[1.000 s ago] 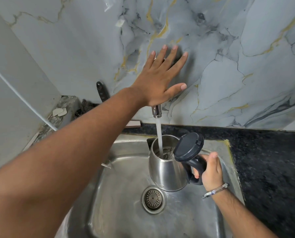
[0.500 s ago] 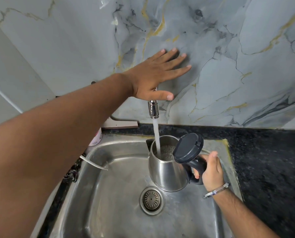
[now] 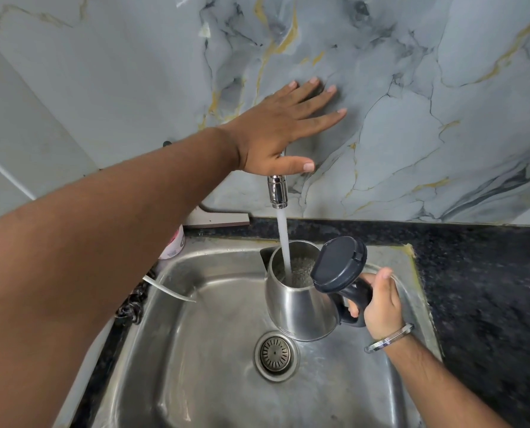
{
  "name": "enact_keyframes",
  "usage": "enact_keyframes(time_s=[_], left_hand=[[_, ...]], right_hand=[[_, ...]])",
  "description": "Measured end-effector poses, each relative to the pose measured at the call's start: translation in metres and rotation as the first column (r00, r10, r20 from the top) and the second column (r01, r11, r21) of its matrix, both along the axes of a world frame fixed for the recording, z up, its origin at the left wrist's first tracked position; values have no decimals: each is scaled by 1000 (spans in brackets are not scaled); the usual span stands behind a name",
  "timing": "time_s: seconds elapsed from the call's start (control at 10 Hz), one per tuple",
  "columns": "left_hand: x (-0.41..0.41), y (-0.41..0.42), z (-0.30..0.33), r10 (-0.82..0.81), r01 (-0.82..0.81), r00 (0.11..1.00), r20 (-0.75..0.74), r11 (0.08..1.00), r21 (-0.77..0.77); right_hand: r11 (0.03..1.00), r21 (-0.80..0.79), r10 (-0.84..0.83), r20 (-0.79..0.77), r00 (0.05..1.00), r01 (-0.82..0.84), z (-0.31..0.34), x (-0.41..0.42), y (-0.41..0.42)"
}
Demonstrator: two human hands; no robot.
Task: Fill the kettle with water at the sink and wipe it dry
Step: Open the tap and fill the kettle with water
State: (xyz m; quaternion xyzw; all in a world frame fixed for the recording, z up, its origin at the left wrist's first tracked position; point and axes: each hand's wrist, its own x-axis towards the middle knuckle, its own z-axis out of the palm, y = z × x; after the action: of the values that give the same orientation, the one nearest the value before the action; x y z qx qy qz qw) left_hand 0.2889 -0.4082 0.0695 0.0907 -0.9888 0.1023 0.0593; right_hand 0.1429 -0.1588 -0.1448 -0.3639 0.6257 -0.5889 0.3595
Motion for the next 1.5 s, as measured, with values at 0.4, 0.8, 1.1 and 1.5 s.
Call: enact_keyframes(time_s=[0.4,0.8,1.1,1.5], left_hand=[[0,3,0,24,-24,1000,-2,1000,3],[-1,1,-3,33,-34,999,-17,999,-10],[0,1,-4,40,-41,999,-25,999,-19],[0,1,-4,45,-45,999,-31,999,-11]], right_hand=[[1000,5,24,-21,1000,-24,-19,-4,-3],[1000,0,6,1,1000,-6,-12,0,-9],[1000,-6,-7,24,1000,7,-10,0,-14],[1000,-15,-20,21,1000,20,10,5,-23]])
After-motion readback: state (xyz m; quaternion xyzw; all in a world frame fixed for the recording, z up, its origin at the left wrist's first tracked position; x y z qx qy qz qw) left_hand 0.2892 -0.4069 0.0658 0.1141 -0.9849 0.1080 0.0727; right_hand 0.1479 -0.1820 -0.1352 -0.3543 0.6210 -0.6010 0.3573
